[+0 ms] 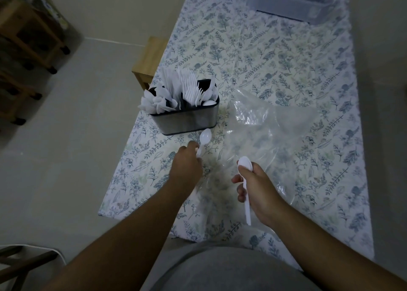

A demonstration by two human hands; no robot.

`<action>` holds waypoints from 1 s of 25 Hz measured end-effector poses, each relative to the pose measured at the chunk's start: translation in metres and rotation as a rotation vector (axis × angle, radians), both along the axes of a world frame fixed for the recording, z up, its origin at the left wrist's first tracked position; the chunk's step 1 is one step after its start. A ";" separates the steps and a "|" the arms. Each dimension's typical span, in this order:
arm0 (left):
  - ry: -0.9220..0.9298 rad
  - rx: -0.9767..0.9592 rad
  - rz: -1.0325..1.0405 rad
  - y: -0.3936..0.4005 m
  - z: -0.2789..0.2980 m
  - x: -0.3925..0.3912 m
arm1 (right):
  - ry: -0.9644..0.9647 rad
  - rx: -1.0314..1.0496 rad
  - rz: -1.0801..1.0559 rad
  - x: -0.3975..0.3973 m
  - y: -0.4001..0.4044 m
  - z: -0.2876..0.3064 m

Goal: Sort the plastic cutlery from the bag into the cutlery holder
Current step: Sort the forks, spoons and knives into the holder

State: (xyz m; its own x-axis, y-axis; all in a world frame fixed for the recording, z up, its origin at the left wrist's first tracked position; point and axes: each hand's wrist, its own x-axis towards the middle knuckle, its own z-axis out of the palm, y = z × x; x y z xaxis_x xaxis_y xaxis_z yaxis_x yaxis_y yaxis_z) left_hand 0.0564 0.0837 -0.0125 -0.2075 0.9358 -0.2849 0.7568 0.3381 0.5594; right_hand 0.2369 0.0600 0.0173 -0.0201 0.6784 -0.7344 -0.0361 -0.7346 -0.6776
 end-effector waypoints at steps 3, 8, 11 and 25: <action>-0.253 -0.032 0.027 -0.014 0.023 0.005 | 0.140 -0.056 -0.100 0.000 0.004 0.003; -0.396 -0.008 -0.215 -0.055 0.044 0.042 | 0.330 -0.074 -0.214 -0.009 0.002 0.012; -0.401 0.035 -0.204 -0.053 0.038 0.041 | 0.381 -0.051 -0.267 -0.012 0.004 0.016; -0.395 0.370 -0.140 0.015 0.111 0.013 | 0.128 0.467 0.064 -0.020 0.056 0.072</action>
